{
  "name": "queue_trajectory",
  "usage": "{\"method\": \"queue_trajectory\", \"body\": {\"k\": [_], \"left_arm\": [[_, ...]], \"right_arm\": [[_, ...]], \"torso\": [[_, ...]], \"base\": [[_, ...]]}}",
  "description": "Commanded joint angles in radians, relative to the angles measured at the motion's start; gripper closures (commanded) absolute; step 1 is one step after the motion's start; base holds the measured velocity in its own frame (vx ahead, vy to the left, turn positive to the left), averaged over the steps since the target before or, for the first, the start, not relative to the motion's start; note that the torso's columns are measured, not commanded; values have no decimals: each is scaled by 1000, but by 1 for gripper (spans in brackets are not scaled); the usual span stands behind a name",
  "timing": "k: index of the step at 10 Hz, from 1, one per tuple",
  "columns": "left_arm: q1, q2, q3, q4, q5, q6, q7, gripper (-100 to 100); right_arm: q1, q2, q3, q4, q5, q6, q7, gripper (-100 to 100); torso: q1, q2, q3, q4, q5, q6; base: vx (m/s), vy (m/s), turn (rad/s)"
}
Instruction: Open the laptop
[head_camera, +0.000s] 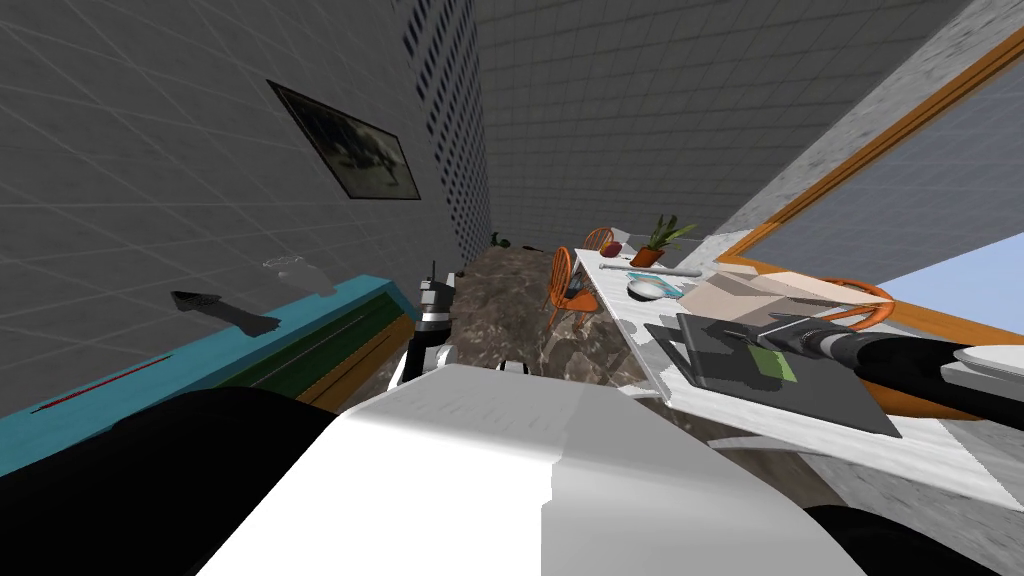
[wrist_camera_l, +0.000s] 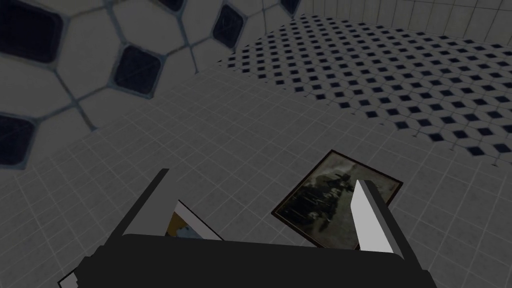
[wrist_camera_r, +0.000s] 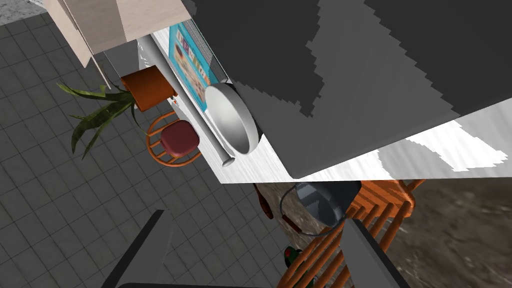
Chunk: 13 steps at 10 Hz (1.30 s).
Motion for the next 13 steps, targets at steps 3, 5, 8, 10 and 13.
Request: {"method": "queue_trajectory", "body": {"k": [3, 5, 8, 10, 13], "left_arm": [[0, 0, 0, 0, 0, 0, 0, 0], [0, 0, 0, 0, 0, 0, 0, 0], [0, 0, 0, 0, 0, 0, 0, 0], [0, 0, 0, 0, 0, 0, 0, 0], [0, 0, 0, 0, 0, 0, 0, 0]], "right_arm": [[68, -65, -23, 10, -17, -46, -45, -100], [107, -109, -31, 19, -32, -78, -71, -100], [160, -169, -41, 35, -54, -123, -108, -100], [186, -198, -46, 43, -65, -146, -127, -100], [218, -233, -50, 54, -89, -165, -141, -100]], "torso": [[1, 0, 0, 0, 0, 0], [1, 1, 1, 0, 0, 0], [0, -2, -1, -1, 0, 0], [0, 1, 0, 0, 0, 0], [1, -1, -1, 0, 0, 0]], "base": [[66, -11, -51], [59, 2, -72], [95, -8, -73], [81, -19, -60], [88, -8, -79]]}}
